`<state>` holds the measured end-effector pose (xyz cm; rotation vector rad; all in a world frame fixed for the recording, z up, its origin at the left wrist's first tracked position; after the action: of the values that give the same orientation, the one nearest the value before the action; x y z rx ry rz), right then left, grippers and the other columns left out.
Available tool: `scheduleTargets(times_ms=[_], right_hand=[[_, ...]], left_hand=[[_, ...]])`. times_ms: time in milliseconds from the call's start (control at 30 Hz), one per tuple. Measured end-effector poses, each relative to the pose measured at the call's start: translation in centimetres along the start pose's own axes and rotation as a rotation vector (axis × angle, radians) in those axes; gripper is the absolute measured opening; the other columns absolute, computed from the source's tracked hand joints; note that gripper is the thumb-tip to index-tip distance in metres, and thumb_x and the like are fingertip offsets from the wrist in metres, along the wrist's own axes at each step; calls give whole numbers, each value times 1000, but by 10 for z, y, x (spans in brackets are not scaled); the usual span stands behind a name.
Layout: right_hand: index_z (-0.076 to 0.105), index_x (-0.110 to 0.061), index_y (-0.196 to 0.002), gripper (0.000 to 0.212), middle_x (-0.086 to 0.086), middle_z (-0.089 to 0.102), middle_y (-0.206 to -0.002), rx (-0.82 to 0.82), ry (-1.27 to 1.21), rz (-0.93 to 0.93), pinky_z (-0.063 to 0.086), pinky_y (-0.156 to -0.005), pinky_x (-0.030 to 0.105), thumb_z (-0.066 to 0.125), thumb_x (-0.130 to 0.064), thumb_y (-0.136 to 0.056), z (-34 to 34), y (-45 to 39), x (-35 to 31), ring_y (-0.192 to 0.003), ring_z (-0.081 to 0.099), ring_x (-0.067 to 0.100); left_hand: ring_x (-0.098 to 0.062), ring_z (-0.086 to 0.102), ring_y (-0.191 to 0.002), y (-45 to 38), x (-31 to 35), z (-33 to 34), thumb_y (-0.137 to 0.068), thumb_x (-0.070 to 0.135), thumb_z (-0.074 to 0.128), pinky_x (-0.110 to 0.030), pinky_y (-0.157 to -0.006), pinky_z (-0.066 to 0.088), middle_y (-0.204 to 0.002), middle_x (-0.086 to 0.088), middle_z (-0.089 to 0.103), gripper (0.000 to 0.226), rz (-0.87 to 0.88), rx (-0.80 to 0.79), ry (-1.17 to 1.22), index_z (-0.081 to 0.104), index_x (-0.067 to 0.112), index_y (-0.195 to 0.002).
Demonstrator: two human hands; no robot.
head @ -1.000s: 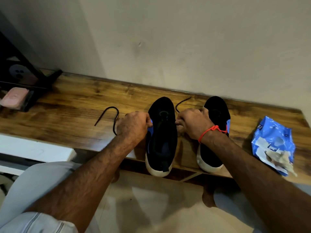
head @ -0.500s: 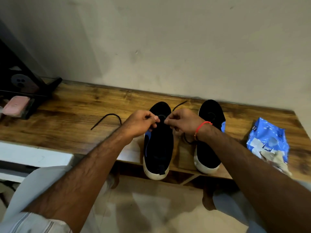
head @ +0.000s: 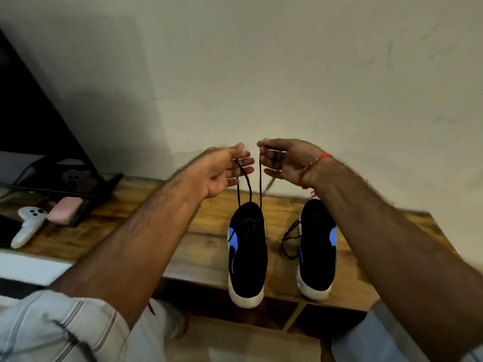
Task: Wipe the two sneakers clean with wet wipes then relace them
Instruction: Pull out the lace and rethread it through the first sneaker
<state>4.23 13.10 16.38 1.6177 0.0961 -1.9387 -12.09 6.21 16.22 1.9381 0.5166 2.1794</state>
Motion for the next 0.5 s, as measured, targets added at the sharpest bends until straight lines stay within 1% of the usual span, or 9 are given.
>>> scheduleTargets(times_ms=[67,133,167,233,300,400,500], right_hand=[[70,-17,-91,13,-6,67,-79,-14,-122,-31,46,-93,35,58,-21,-94,4,8,-21,-76,66,11],[70,-13,-96,19,-4,68,-84,-11,-218,-74,44,-98,36,51,-13,-93,11,18,-37,-81,66,13],[69,-10,-99,23,-2,68,-86,-6,-243,-97,45,-98,36,48,-7,-92,15,21,-42,-81,66,15],[67,-4,-107,31,4,69,-86,9,-253,-153,51,-92,33,41,3,-91,27,26,-43,-80,66,17],[64,-1,-112,35,7,68,-85,39,-226,-194,53,-89,33,37,9,-91,35,27,-34,-79,65,19],[65,0,-110,34,9,69,-84,86,-157,-203,53,-88,36,40,11,-90,32,18,-9,-80,65,21],[69,-4,-106,27,10,70,-92,200,58,-172,54,-83,36,45,3,-94,15,4,18,-81,67,23]], left_hand=[[-13,69,-99,11,23,6,-108,38,45,-33,-85,44,-120,-2,72,36,40,-10,38,62,12,-125],[-13,68,-96,22,42,11,-108,38,44,-31,-81,45,-115,-2,72,35,72,-26,78,62,12,-124],[-13,68,-95,26,49,14,-108,37,44,-31,-80,46,-111,-2,72,35,87,-26,90,62,12,-124],[-14,68,-93,32,56,17,-108,33,45,-32,-79,47,-104,-2,71,30,119,-19,88,64,12,-120],[-16,68,-90,32,55,16,-107,23,45,-32,-77,48,-107,-5,71,24,136,0,86,64,12,-115],[-21,72,-90,25,39,13,-103,7,43,-33,-75,50,-116,-9,71,29,149,57,93,60,8,-126],[-20,75,-90,14,14,7,-101,-7,43,-32,-76,56,-114,-7,72,34,212,154,20,61,8,-125]])
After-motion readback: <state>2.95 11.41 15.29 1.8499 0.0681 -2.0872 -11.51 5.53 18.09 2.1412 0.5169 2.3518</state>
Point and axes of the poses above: each hand's wrist, its own y-axis away from the middle knuckle, its own z-axis out of the palm, x = y × z, the point moved 1 cm from there along -y, towards the middle knuckle
